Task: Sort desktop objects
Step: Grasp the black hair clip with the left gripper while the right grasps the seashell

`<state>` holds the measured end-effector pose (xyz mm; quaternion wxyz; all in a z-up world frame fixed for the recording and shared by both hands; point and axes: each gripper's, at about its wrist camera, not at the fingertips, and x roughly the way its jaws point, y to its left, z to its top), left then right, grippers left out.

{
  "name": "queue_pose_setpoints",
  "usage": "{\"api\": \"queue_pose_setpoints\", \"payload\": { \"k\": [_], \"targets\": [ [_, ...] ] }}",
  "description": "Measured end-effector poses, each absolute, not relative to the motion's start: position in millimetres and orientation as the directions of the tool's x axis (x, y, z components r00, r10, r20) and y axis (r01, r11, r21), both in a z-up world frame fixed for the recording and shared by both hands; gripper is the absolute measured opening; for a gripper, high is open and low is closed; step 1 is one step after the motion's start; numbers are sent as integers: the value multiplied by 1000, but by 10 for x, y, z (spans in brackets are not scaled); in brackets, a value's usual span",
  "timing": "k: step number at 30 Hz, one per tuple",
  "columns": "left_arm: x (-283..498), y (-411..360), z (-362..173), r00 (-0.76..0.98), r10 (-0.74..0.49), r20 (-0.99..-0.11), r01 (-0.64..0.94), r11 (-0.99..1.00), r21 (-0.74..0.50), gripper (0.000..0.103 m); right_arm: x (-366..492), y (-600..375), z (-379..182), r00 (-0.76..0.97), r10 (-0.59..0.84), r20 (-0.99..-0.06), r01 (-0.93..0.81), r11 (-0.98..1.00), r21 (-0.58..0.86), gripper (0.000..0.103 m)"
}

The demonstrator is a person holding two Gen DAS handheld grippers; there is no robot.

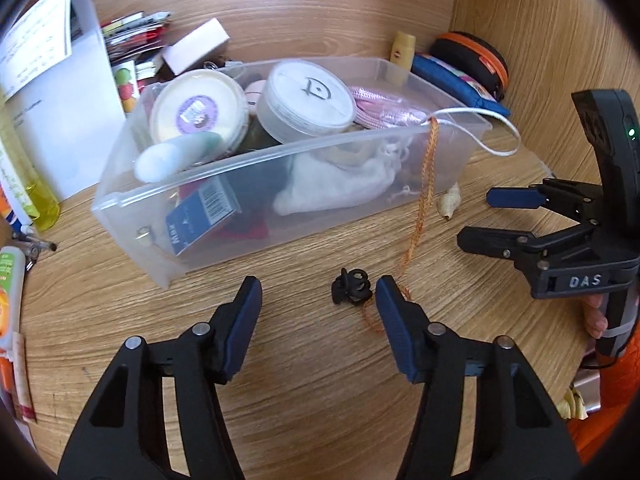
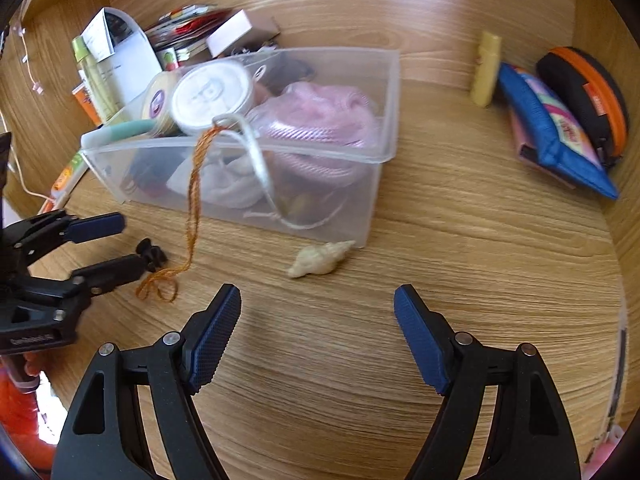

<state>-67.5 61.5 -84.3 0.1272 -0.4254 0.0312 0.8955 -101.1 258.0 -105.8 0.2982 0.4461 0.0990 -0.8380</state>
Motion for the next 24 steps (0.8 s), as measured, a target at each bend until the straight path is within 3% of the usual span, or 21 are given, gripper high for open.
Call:
{"api": "queue_pose_setpoints", "payload": {
  "k": [3, 8, 10, 17, 24],
  "targets": [
    [-714, 688, -875, -588, 203, -783, -272, -961, -44, 43, -1007, 2559, -1062, -430, -412, -803, 586, -804, 99, 76],
    [-710, 747, -862, -592, 198, -781, -290, -957, -23, 30, -1024, 2549, -1042, -433, -431, -792, 586, -802, 116, 75],
    [-698, 764, -848, -597, 197, -778, -293, -956, -18, 21, -1047, 2541, -1045, -440, -421, -793, 576, -810, 109, 74],
    [-707, 679, -844, -612, 225, -758, -282, -958, -57, 19, -1106, 2496, -1058, -462, -394, -795, 554, -828, 89, 50],
    [-644, 574, -812, -643, 248, -725, -270, -959, -88, 19, -1096, 2445, -1081, -500, -356, -790, 540, -841, 37, 33]
  ]
}}
